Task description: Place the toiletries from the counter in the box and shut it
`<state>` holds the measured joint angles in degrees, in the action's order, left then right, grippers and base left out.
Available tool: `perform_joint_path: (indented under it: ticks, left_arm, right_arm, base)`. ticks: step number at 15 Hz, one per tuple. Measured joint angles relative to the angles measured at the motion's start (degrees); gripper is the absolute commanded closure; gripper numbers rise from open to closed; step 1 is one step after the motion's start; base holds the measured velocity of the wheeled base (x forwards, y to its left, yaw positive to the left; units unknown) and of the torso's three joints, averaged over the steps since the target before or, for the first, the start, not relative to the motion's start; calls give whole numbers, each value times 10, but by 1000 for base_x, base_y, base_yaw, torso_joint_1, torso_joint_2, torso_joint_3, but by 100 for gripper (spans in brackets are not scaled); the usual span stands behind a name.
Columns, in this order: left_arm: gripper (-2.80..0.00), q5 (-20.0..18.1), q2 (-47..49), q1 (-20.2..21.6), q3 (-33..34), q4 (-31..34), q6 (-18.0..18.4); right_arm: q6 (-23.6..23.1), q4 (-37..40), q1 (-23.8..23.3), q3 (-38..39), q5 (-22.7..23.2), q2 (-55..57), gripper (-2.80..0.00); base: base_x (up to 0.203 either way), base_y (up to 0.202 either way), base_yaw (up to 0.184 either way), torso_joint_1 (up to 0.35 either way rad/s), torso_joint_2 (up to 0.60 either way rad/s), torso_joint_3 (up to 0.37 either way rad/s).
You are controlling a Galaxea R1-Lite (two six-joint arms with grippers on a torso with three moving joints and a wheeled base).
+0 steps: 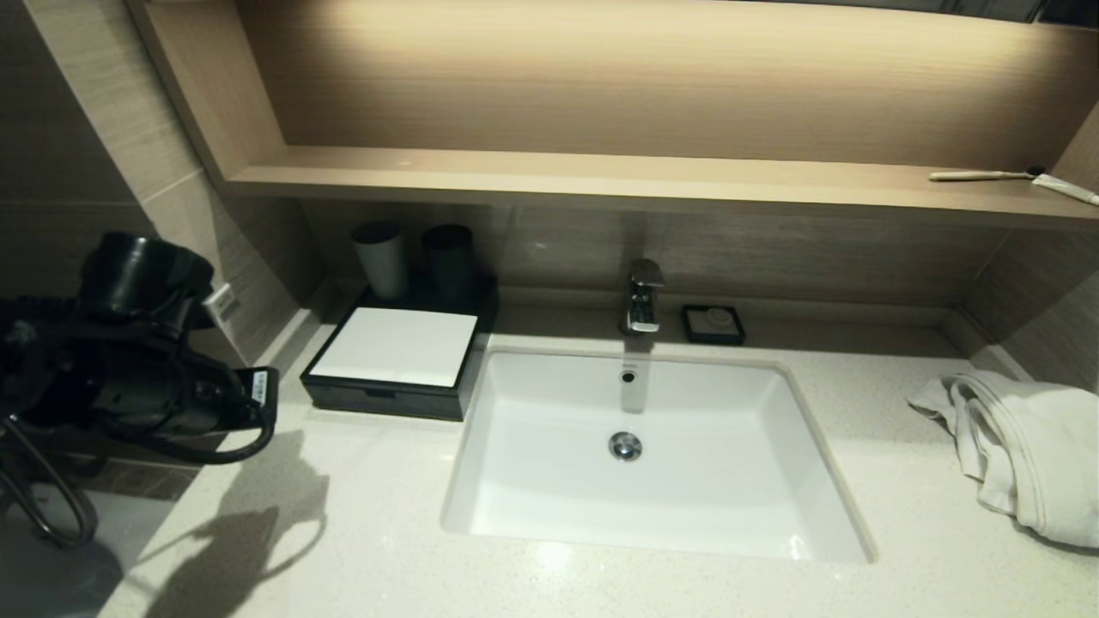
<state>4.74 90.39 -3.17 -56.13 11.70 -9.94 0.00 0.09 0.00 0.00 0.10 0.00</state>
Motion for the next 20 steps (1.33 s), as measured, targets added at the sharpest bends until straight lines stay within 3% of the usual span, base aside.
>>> perform_joint_path:
  ticks: [3, 9, 14, 20]
  left_arm:
    - [0, 0, -37, 47, 57, -78, 51]
    - [0, -2, -156, 54, 166, -143, 52]
    - [0, -2, -267, 54, 304, -317, 53]
    - [0, -16, -413, 50, 378, -327, 52]
  right_arm:
    - [0, 0, 0, 0, 0, 0, 0]
    - [0, 0, 0, 0, 0, 0, 0]
    - [0, 0, 0, 0, 0, 0, 0]
    - [0, 0, 0, 0, 0, 0, 0]
  base:
    - [0, 0, 0, 0, 0, 0]
    - [0, 0, 0, 0, 0, 0]
    - [0, 0, 0, 0, 0, 0]
    - [0, 0, 0, 0, 0, 0]
